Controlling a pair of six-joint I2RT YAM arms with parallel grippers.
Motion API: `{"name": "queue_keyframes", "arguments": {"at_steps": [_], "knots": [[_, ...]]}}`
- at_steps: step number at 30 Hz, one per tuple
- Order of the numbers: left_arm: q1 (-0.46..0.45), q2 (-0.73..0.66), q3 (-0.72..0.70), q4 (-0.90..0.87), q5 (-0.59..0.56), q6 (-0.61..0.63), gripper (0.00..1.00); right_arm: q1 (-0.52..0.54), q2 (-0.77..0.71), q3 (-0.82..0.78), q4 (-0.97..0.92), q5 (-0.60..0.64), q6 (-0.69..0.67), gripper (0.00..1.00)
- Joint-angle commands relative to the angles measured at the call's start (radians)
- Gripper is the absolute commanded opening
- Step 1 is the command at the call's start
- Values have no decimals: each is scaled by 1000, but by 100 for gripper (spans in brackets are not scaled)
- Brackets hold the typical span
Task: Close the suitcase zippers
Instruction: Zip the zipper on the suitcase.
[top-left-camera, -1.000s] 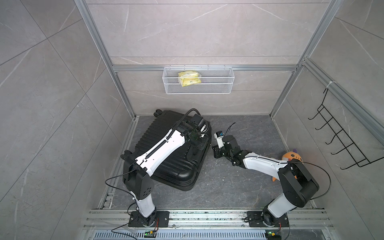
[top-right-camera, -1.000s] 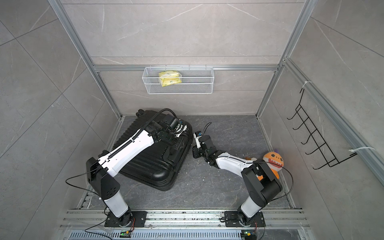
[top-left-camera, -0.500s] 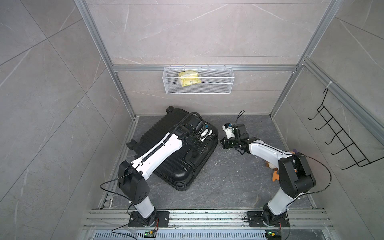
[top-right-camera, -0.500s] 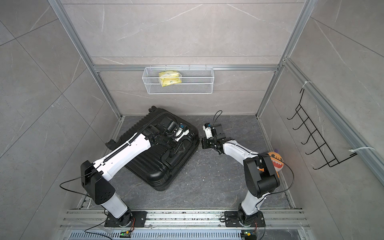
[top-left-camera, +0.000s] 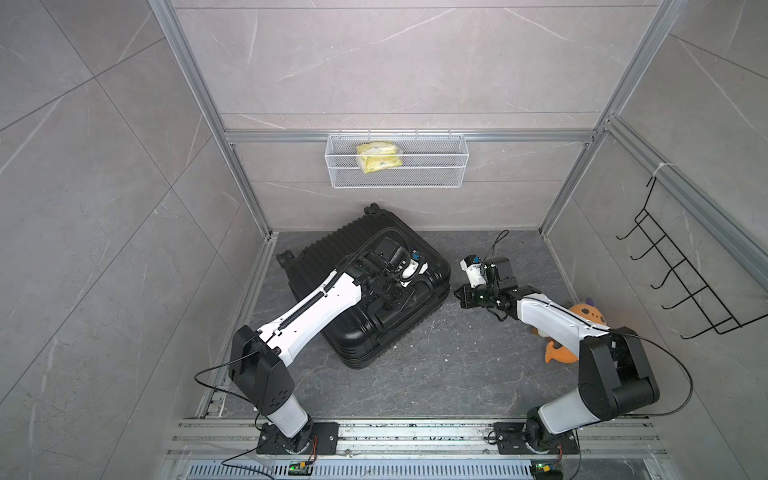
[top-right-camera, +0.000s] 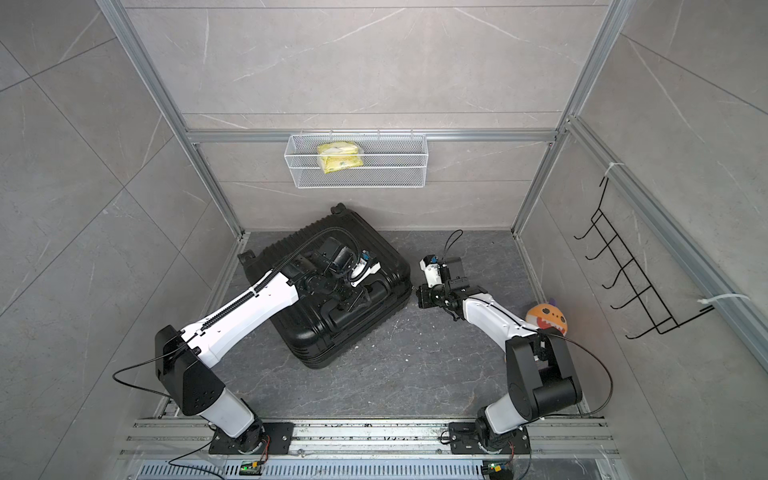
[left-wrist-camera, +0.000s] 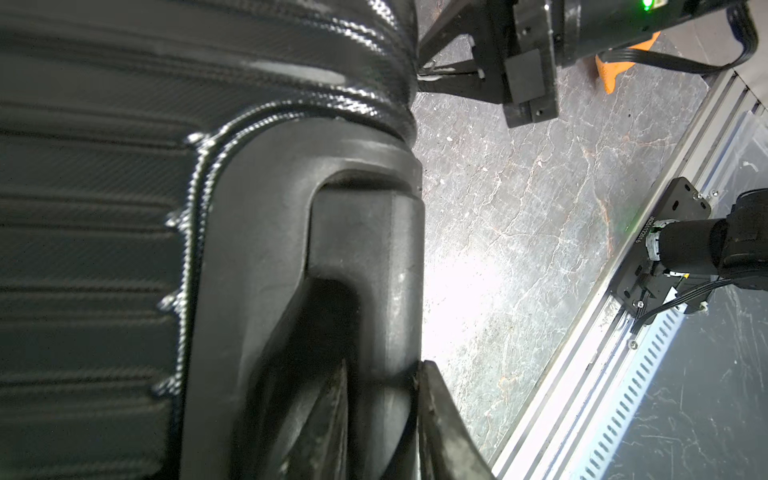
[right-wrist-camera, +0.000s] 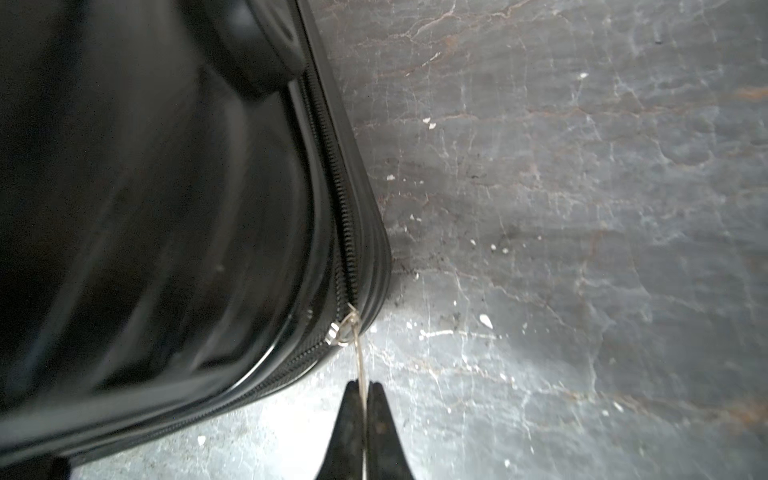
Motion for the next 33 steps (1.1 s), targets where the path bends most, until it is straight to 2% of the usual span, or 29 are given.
{"name": "queue_keyframes", "arguments": {"at_steps": [1,8,14,19,22,28,33], "knots": [[70,-48,-70,-275,-255,-10,0,-67,-62,-70,-115,224,10,0],[134,-83,-129,-255,-295,-14,0,17,-140,-110,-175,260,52,0],[177,-92,-131,-229,-348,-53,2,176,-148,-122,-173,313,158,0],[179,-101,-72,-244,-354,-68,20,251,-140,-132,-148,356,233,0],[178,-117,-19,-258,-288,-81,32,259,-140,-143,-131,374,259,0],[147,-132,69,-234,-147,-100,45,298,-126,-138,-103,360,260,0],[101,-73,91,-210,-173,-38,57,314,-116,-128,-100,356,260,0]]}}
